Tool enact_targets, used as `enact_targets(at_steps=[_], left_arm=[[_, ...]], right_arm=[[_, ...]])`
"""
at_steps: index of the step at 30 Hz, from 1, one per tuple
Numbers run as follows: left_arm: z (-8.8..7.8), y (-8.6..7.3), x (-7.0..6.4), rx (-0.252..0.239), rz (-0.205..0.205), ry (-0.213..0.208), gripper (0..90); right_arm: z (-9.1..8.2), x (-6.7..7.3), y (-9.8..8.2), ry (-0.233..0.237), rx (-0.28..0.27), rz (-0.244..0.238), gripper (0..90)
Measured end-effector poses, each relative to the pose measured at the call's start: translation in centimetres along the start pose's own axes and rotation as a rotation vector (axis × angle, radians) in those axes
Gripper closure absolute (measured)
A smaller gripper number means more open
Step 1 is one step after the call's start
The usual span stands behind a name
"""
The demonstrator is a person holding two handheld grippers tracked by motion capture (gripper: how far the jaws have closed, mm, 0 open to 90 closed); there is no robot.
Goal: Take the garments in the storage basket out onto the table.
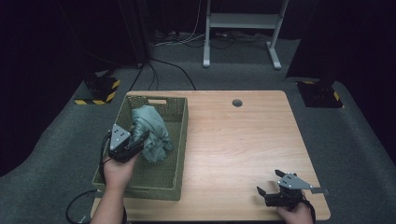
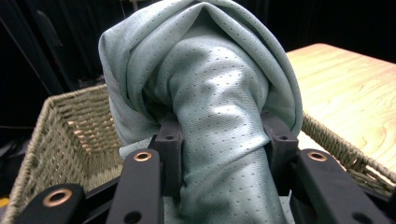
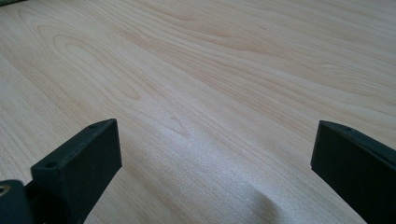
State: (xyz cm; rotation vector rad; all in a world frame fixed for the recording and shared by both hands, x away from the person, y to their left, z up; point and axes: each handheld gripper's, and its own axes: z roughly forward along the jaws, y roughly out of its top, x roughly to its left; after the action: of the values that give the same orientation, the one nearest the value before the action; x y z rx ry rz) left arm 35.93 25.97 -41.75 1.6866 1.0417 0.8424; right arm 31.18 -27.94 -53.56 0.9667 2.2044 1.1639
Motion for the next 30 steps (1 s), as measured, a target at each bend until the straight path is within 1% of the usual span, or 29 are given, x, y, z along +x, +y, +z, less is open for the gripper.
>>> enact_targets(at_steps=[3, 9, 12, 16, 21, 27, 30], left_arm=[[-0.13, 0.00, -0.05, -0.009, 0.006, 0.006, 59.2], [-0.32, -0.03, -0.20, -0.020, 0.011, 0.009, 59.2], [-0.29, -0.01, -0.18, -0.020, 0.007, 0.014, 59.2], [-0.39, 0.10, -0.23, -0.026, 0.016, 0.016, 59.2], [-0.64, 0.14, -0.22, -0.052, 0.009, 0.023, 59.2], [-0.91, 0.34, -0.17, -0.071, 0.019, 0.032, 59.2], [-1.03, 0.48, -0.13, -0.082, 0.014, 0.034, 59.2]], right_arm=[[0.02, -0.01, 0.02, 0.000, 0.000, 0.004, 1.5], [0.10, 0.15, 0.07, -0.003, 0.008, -0.008, 1.5], [0.05, 0.05, 0.04, -0.001, 0.001, 0.000, 1.5], [0.02, -0.02, 0.03, 0.002, -0.004, 0.006, 1.5], [0.03, -0.03, 0.04, 0.004, -0.003, 0.005, 1.5], [-0.02, -0.05, 0.02, 0.005, -0.008, 0.010, 1.5], [-0.02, -0.07, 0.02, 0.005, -0.007, 0.012, 1.5]])
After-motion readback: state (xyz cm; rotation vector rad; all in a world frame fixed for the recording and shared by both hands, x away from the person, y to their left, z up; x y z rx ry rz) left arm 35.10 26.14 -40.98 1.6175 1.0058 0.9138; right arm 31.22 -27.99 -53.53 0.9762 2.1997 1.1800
